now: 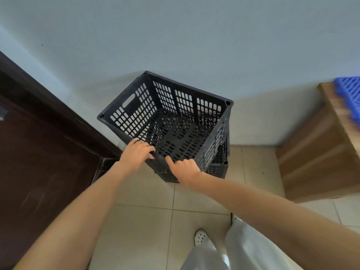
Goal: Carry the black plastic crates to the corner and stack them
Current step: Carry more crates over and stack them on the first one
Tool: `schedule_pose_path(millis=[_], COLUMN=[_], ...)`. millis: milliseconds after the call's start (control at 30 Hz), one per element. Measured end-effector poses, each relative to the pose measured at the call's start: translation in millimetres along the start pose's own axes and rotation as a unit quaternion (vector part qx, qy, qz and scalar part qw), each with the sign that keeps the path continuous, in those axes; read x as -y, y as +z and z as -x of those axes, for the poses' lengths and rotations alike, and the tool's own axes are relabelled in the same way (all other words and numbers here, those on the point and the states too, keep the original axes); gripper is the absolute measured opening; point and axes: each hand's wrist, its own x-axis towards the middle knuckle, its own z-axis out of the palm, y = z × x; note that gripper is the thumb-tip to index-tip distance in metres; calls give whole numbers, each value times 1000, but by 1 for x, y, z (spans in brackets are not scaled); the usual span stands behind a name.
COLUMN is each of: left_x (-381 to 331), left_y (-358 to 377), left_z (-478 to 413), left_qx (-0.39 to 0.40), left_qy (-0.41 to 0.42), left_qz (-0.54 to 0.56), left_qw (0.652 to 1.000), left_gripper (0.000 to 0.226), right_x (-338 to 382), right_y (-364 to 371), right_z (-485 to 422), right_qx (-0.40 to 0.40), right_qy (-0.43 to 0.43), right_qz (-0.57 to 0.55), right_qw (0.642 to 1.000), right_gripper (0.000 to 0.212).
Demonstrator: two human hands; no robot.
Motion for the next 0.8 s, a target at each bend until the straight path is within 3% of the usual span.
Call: schedule_pose_path(millis=[233,333,567,800], left_x=[-28,-55,-118,-112], left_y=[-23,-35,-47,-49], left_z=[-17,-35,-77,-95], left_qx=[-36,-63,-100,-82], left_qy=[11,35,109,106], left_qz=[-77,-115,-81,-28], left_qw=[996,991,986,991], left_gripper=[26,38,46,55], right_x=[-43,-86,-184,-206], right_y=[-14,-18,-15,-12], right_z=[7,18,47,38], right_qx=[-25,-17,-23,-34], right_qy=[-22,-22,-27,-29], right_qz=[55,82,127,137], right_qw=[998,996,991,990], right_gripper=[81,82,78,80])
